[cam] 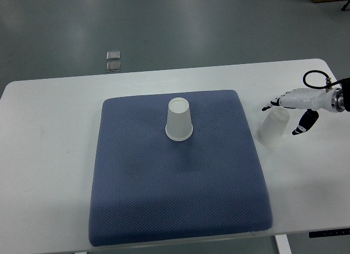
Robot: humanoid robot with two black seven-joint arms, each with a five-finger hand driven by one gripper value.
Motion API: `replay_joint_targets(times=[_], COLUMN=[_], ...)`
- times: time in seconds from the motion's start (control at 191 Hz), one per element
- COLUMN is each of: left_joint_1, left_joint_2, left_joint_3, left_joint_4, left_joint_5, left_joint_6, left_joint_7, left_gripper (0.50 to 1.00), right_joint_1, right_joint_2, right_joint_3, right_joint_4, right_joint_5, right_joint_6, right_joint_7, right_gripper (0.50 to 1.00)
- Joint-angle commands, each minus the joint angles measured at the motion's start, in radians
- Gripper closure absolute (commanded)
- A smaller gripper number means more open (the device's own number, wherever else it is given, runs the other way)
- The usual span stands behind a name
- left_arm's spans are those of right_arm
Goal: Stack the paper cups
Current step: 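Close the right hand's fingers around the white paper cup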
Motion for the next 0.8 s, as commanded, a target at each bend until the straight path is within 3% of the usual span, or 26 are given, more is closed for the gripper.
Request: replay_joint_targets(times=[0.0, 0.796], left_joint_1=[0.000, 0.000], left_joint_2=[0.000, 0.000], left_joint_3=[-0.001, 0.001], left_joint_4=[0.001, -0.001], left_joint_5=[0.000, 0.000], left_joint_6=[-0.001, -0.001], left_joint_7=[0.000, 0.000], left_gripper=[0.500, 0.500], right_joint_1=[-0.015, -0.002], right_joint_2=[0.028, 0.056], right_joint_3=[-0.010, -0.013], right_joint_4=[-0.014, -0.017], right_joint_5=[-0.015, -0.004], right_joint_6=[-0.038, -0.038], right_joint_7=[-0.007, -0.006], right_gripper=[0.587, 0.591])
